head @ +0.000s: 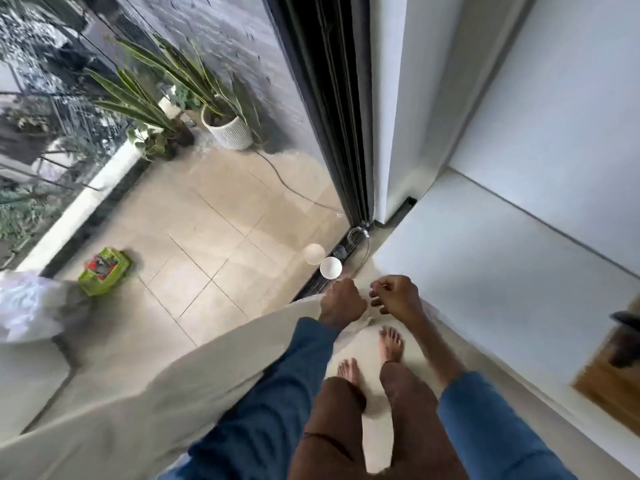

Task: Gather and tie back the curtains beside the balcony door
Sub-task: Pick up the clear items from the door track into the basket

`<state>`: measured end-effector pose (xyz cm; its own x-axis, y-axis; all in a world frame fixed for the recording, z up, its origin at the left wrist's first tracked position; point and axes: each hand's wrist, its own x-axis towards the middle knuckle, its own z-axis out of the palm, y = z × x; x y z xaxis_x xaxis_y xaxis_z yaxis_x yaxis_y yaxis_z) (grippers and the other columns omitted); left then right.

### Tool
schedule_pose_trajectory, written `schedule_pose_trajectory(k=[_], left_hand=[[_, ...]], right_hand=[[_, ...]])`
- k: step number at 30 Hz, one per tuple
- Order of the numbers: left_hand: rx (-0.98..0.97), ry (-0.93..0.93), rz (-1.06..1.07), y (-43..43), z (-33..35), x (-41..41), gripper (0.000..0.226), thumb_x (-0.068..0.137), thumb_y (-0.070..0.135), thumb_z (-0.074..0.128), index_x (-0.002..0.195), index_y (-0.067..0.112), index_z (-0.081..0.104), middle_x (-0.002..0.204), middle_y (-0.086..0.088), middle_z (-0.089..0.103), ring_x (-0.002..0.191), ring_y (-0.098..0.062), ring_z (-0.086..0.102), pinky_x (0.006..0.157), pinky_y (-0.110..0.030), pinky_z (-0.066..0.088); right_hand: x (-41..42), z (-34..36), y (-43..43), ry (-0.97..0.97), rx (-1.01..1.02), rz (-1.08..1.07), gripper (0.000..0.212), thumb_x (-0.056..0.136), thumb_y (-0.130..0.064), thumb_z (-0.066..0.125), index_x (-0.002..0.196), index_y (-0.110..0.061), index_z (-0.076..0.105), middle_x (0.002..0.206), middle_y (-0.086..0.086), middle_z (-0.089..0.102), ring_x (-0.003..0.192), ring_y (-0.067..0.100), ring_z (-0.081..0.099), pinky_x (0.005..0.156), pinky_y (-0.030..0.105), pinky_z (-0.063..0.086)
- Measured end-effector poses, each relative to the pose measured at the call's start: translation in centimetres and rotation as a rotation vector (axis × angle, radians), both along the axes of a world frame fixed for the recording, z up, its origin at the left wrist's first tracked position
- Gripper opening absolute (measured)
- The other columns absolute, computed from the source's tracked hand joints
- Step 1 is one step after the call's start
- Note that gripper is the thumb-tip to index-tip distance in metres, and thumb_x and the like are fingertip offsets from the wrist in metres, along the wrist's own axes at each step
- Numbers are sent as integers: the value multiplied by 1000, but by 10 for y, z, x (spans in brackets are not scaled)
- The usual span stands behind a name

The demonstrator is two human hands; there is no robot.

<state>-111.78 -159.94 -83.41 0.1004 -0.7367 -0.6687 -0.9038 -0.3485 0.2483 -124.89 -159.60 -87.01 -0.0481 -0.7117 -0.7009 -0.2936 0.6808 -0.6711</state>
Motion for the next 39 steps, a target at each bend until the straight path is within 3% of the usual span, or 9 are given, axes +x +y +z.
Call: schedule_pose_trajectory(k=[7, 11, 21, 25, 28, 30, 32, 35, 39], left_hand=[[70, -13, 46, -34, -118, 38, 31, 85, 14, 47, 105, -4, 62, 110, -25, 65, 106, -45, 61, 84, -44, 52], [28, -68, 95, -58, -198, 59, 34, 81, 7, 53, 112, -5, 61, 116, -26, 65, 112, -46, 59, 87, -44, 52], [40, -26, 325, -96, -419, 82, 45, 88, 21, 54, 124, -6, 57, 130, -28, 56, 121, -46, 53, 97, -45, 46], [23, 100, 633, -134, -493, 90, 56, 76, 36, 54, 116, -3, 61, 111, -20, 69, 94, -39, 70, 82, -46, 59], [17, -10, 618, -111, -595, 112, 39, 83, 34, 52, 113, 11, 64, 90, -15, 73, 79, -33, 73, 75, -46, 60], [25, 136, 698, -20, -651, 113, 36, 95, 26, 40, 127, 41, 49, 109, -13, 67, 103, -37, 66, 85, -43, 44], [42, 87, 540, 113, -724, 103, 32, 98, 24, 35, 123, 42, 40, 123, -6, 56, 120, -34, 54, 87, -32, 27], [-165, 168, 511, 3, -635, 92, 61, 81, 5, 56, 129, 39, 40, 94, -2, 40, 94, -26, 61, 72, -21, 23], [-175, -92, 536, -167, -579, 93, 28, 96, 22, 54, 116, 3, 57, 115, -13, 63, 106, -31, 63, 80, -37, 50]], right_hand=[[31, -119, -27, 4, 110, 41, 10, 83, -13, 63, 82, -18, 72, 68, 3, 75, 58, 20, 74, 57, 45, 63], [47, -191, -45, 45, 123, 21, 17, 82, -10, 61, 93, -15, 73, 67, -2, 73, 49, 4, 67, 47, 21, 56], [90, -419, -67, -20, 176, -113, 18, 82, -16, 61, 96, -12, 72, 76, 7, 76, 70, 23, 74, 63, 39, 63], [105, -492, -82, -43, 214, -240, 15, 88, -11, 56, 89, -7, 70, 82, 14, 75, 65, 24, 70, 55, 31, 58], [114, -542, -101, -23, 224, -310, 21, 91, -13, 55, 76, -8, 69, 81, 16, 76, 68, 28, 73, 61, 35, 62], [118, -567, -115, 7, 214, -365, 23, 91, -13, 55, 77, -3, 70, 78, 17, 75, 60, 26, 68, 59, 35, 60], [120, -590, -130, 16, 174, -423, 24, 92, -16, 57, 87, 3, 71, 76, 18, 74, 48, 20, 61, 49, 29, 55], [120, -613, -150, 44, 114, -459, 31, 96, -28, 60, 89, 1, 72, 74, 14, 74, 42, 15, 59, 40, 19, 47], [118, -635, -172, 61, 112, -505, 39, 97, -34, 62, 89, 2, 72, 70, 9, 72, 38, 12, 58, 35, 16, 42]])
